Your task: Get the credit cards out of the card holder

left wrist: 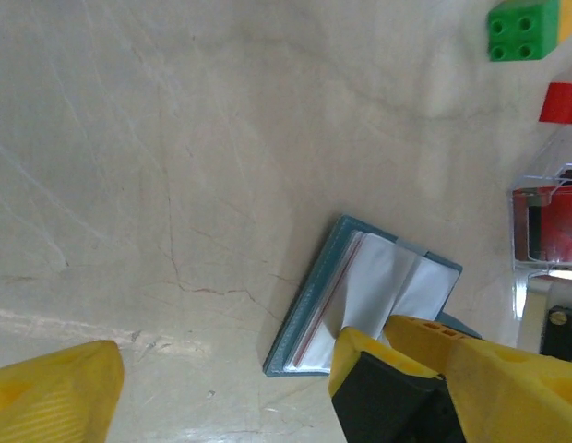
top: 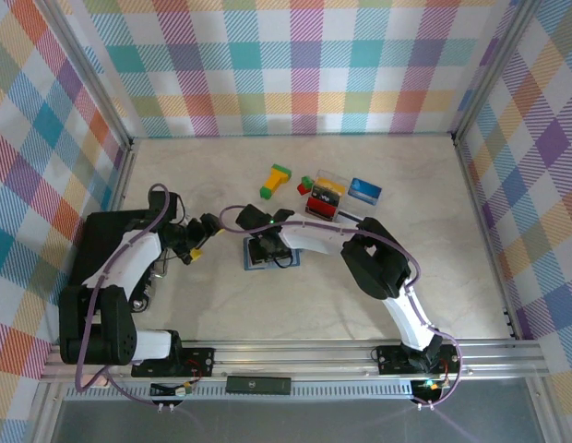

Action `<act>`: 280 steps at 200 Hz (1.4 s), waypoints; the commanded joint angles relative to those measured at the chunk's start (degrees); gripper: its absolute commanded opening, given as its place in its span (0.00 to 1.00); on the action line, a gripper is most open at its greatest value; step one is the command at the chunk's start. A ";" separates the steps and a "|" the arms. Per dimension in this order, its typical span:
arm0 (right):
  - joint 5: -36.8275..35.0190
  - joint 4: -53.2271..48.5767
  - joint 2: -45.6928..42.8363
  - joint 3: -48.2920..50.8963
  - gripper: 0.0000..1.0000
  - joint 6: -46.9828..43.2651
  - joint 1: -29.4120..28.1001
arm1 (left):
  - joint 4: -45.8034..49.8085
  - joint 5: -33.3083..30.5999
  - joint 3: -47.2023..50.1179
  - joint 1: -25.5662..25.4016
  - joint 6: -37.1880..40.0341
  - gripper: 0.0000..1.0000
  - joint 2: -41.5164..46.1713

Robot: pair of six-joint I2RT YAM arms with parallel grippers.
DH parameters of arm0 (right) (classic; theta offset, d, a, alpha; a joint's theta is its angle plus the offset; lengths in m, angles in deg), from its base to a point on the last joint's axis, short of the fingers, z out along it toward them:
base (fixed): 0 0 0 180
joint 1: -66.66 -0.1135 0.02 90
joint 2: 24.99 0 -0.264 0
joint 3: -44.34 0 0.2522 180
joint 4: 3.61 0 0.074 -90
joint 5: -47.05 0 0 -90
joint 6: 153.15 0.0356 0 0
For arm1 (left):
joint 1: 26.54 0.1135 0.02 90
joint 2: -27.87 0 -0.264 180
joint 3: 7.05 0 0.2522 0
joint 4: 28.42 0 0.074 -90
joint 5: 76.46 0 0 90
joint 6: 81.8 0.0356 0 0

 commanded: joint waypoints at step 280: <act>13.41 11.37 -6.87 15.14 0.22 7.91 3.85 | -19.94 -8.94 4.26 -20.40 -10.47 0.25 -11.77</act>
